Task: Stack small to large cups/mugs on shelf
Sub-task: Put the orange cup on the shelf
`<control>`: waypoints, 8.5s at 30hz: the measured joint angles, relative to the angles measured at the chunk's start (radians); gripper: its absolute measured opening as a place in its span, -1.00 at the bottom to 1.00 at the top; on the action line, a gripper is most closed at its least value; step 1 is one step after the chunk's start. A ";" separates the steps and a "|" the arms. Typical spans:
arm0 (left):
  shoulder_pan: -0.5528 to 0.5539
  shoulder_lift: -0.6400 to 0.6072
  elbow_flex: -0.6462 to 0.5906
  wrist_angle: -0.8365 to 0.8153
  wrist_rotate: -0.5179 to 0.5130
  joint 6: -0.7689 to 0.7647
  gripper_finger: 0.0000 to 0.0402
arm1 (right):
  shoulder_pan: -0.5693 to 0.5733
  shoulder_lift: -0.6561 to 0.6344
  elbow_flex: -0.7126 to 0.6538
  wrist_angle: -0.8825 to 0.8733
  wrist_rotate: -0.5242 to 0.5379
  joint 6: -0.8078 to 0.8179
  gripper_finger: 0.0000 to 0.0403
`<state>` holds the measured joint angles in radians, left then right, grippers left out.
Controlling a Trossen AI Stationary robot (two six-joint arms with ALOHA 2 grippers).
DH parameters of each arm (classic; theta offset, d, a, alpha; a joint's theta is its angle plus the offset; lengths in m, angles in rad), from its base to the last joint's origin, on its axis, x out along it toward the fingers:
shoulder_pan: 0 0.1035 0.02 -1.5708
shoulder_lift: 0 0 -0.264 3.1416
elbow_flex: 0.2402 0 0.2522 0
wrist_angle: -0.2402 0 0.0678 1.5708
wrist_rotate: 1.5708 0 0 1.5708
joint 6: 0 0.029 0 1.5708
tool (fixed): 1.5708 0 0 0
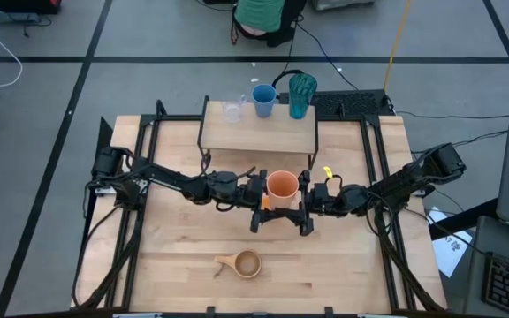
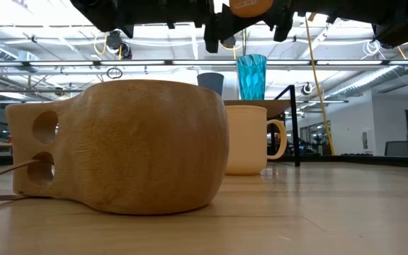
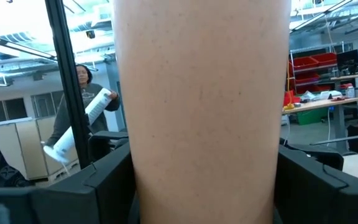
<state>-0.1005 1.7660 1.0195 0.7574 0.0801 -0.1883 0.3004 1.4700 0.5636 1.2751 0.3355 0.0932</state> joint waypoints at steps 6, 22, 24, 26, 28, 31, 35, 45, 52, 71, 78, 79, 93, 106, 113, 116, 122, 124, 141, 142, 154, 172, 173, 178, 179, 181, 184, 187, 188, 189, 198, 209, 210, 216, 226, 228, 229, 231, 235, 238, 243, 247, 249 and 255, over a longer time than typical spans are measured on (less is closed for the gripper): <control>0.000 0.000 0.000 0.001 -0.001 0.005 0.62 | 0.000 0.000 0.000 -0.003 0.000 -0.001 0.44; -0.012 -0.001 0.000 0.003 -0.010 0.024 0.39 | -0.006 -0.005 0.001 -0.044 0.022 -0.031 0.52; -0.019 -0.001 0.000 -0.001 -0.013 0.027 0.40 | -0.004 -0.028 0.001 -0.097 0.025 -0.046 0.61; -0.024 -0.001 0.000 -0.005 -0.021 0.031 0.41 | 0.000 -0.067 0.001 -0.180 0.029 -0.045 0.71; -0.026 -0.001 0.000 -0.005 -0.021 0.031 0.40 | 0.006 -0.125 0.001 -0.286 0.031 -0.038 0.81; -0.025 -0.001 0.000 -0.011 -0.021 0.032 0.39 | 0.012 -0.234 0.001 -0.477 0.032 -0.015 0.92; -0.026 -0.003 0.000 -0.033 -0.028 0.041 0.40 | 0.018 -0.404 0.011 -0.804 0.034 0.029 0.96; -0.030 -0.005 0.001 -0.056 -0.036 0.050 0.40 | 0.017 -0.497 0.477 -1.770 0.110 0.182 0.89; -0.030 -0.004 0.001 -0.105 -0.067 0.057 0.40 | 0.017 -0.348 0.847 -2.128 0.066 0.183 0.88; -0.027 -0.003 0.001 -0.196 -0.136 0.078 0.41 | 0.011 0.151 1.472 -2.584 -0.210 0.082 0.87; -0.027 -0.002 0.001 -0.207 -0.135 0.075 0.39 | -0.006 0.214 1.508 -2.617 -0.210 0.040 0.84; -0.027 -0.002 0.001 -0.207 -0.135 0.075 0.39 | -0.007 0.219 1.508 -2.618 -0.210 0.033 0.81; -0.027 -0.002 0.000 -0.207 -0.136 0.076 0.39 | -0.032 0.231 1.508 -2.612 -0.210 0.035 -0.11; -0.036 -0.002 0.000 -0.202 -0.178 0.081 0.57 | -0.039 0.231 1.507 -2.613 -0.211 0.018 -0.97; -0.050 -0.002 0.000 -0.183 -0.184 0.081 0.58 | -0.039 0.231 1.507 -2.617 -0.211 0.019 -0.99; -0.060 -0.002 0.000 -0.160 -0.186 0.082 0.71 | -0.039 0.231 1.507 -2.621 -0.211 0.022 -1.00; -0.071 -0.002 0.000 -0.154 -0.206 0.103 0.93 | -0.039 0.230 1.507 -2.646 -0.211 0.035 -1.00; -0.072 -0.002 0.000 -0.154 -0.225 0.109 0.94 | -0.039 0.230 1.506 -2.653 -0.211 0.040 -1.00; -0.081 -0.002 0.000 -0.154 -0.238 0.163 0.53 | -0.022 0.231 1.418 -2.597 -0.345 0.017 -0.88; -0.081 -0.002 0.000 -0.154 -0.238 0.164 0.56 | -0.020 0.231 1.394 -2.584 -0.349 0.013 -0.82; -0.082 -0.002 0.000 -0.154 -0.236 0.172 0.60 | -0.024 0.231 1.203 -2.423 -0.358 -0.202 0.11; -0.093 -0.002 0.000 -0.146 -0.215 0.186 0.71 | -0.063 0.230 1.196 -2.439 -0.363 -0.280 -0.93; -0.098 -0.002 0.000 -0.145 -0.215 0.184 0.75 | -0.063 0.230 1.196 -2.441 -0.364 -0.282 -0.93; -0.125 -0.031 0.000 -0.142 -0.245 0.179 0.96 | -0.061 0.215 1.208 -2.434 -0.364 -0.274 -0.98; -0.127 -0.043 0.000 -0.154 -0.264 0.177 0.94 | -0.061 0.213 1.217 -2.434 -0.361 -0.268 -0.98; -0.131 -0.072 0.000 -0.196 -0.297 0.160 0.90 | -0.062 0.212 1.238 -2.446 -0.359 -0.259 -0.99; -0.138 -0.104 0.002 -0.240 -0.305 0.151 0.87 | -0.057 0.214 1.279 -2.464 -0.355 -0.238 -0.99; -0.156 -0.121 0.003 -0.260 -0.330 0.152 0.89 | -0.055 0.214 1.316 -2.477 -0.359 -0.234 -0.99; -0.163 -0.121 0.003 -0.266 -0.350 0.153 0.90 | -0.054 0.214 1.332 -2.507 -0.362 -0.225 -1.00; -0.169 -0.121 0.002 -0.280 -0.374 0.152 0.91 | -0.053 0.214 1.347 -2.543 -0.362 -0.210 -1.00; -0.198 -0.171 0.000 -0.375 -0.458 0.122 0.93 | -0.050 0.212 1.466 -2.694 -0.325 -0.142 -1.00; -0.203 -0.171 0.000 -0.390 -0.500 0.101 0.91 | -0.111 0.212 1.556 -2.799 -0.307 -0.146 -1.00; -0.202 -0.171 0.000 -0.389 -0.506 0.100 0.89 | -0.125 0.212 1.561 -2.804 -0.306 -0.152 -1.00; -0.202 -0.171 0.000 -0.390 -0.510 0.096 0.71 | -0.216 0.212 1.606 -2.835 -0.307 -0.192 -1.00; -0.201 -0.171 0.000 -0.414 -0.510 0.100 0.46 | -0.412 0.214 1.625 -2.847 -0.308 -0.296 -1.00; -0.201 -0.171 0.000 -0.424 -0.510 0.100 0.42 | -0.457 0.218 1.625 -2.847 -0.308 -0.316 -1.00; -0.201 -0.171 0.000 -0.428 -0.510 0.100 0.41 | -0.479 0.219 1.625 -2.847 -0.308 -0.323 -1.00; -0.201 -0.171 0.000 -0.432 -0.510 0.099 0.38 | -0.520 0.222 1.625 -2.846 -0.309 -0.343 -1.00; -0.201 -0.171 0.000 -0.435 -0.510 0.099 0.37 | -0.600 0.231 1.623 -2.845 -0.310 -0.377 -1.00; -0.201 -0.171 0.000 -0.435 -0.510 0.099 0.37 | -0.649 0.249 1.620 -2.848 -0.313 -0.399 -1.00; -0.201 -0.171 0.000 -0.442 -0.509 0.100 0.37 | -0.698 0.286 1.619 -2.846 -0.334 -0.425 -1.00; -0.201 -0.171 0.000 -0.444 -0.508 0.099 0.36 | -0.720 0.315 1.619 -2.846 -0.341 -0.432 -1.00; -0.203 -0.171 0.000 -0.449 -0.507 0.099 0.37 | -0.727 0.326 1.618 -2.846 -0.341 -0.436 -1.00; -0.203 -0.171 0.000 -0.455 -0.506 0.098 0.35 | -0.733 0.346 1.618 -2.846 -0.369 -0.449 -1.00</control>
<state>-0.3035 1.5955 1.0191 0.3019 -0.4263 -0.0898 -0.4322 1.8161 2.1818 -1.5707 -0.0333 -0.3562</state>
